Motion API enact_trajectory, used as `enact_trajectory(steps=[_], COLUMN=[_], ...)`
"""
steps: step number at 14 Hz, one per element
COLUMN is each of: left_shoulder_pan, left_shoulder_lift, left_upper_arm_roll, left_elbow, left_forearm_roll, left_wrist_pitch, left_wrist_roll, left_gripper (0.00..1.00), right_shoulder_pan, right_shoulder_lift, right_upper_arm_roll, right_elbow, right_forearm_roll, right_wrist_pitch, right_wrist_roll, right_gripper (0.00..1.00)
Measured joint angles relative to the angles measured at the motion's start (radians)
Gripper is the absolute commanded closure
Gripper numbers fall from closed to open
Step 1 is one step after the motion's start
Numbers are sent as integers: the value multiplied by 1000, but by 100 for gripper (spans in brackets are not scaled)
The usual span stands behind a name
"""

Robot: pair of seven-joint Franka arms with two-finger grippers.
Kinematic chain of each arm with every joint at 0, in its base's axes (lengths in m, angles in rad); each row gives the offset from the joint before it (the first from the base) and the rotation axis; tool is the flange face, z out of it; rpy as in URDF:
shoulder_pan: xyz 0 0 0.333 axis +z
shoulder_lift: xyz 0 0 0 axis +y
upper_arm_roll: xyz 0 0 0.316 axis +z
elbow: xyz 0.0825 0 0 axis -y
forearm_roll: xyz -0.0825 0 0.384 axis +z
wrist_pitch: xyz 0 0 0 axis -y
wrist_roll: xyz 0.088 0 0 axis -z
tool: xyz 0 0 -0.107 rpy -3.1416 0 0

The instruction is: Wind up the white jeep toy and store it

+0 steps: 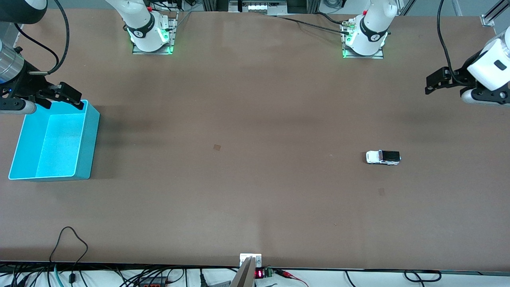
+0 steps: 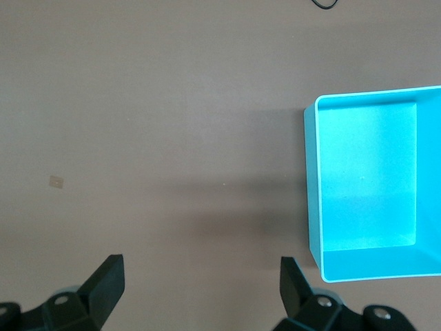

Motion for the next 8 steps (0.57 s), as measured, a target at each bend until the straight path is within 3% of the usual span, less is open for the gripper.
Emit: enact_trajectory(steps=[4,8], left_shoulder_pan=[1,3], left_shoulder_lift=[92,221], left_upper_arm_roll=[-3,-5], left_elbow=[-3,66], left_forearm_roll=[0,-18], left_wrist_pitch=[-5,14], left_wrist_roll=[59,390], left_gripper=[0,0], right_shoulder_pan=[1,13], right_shoulder_lift=[0,0], right_upper_arm_roll=[3,5], right_elbow=[0,0], right_forearm_roll=[-4,-31], right_wrist_pitch=[4,11], right_wrist_roll=[0,0], right_gripper=[0,0])
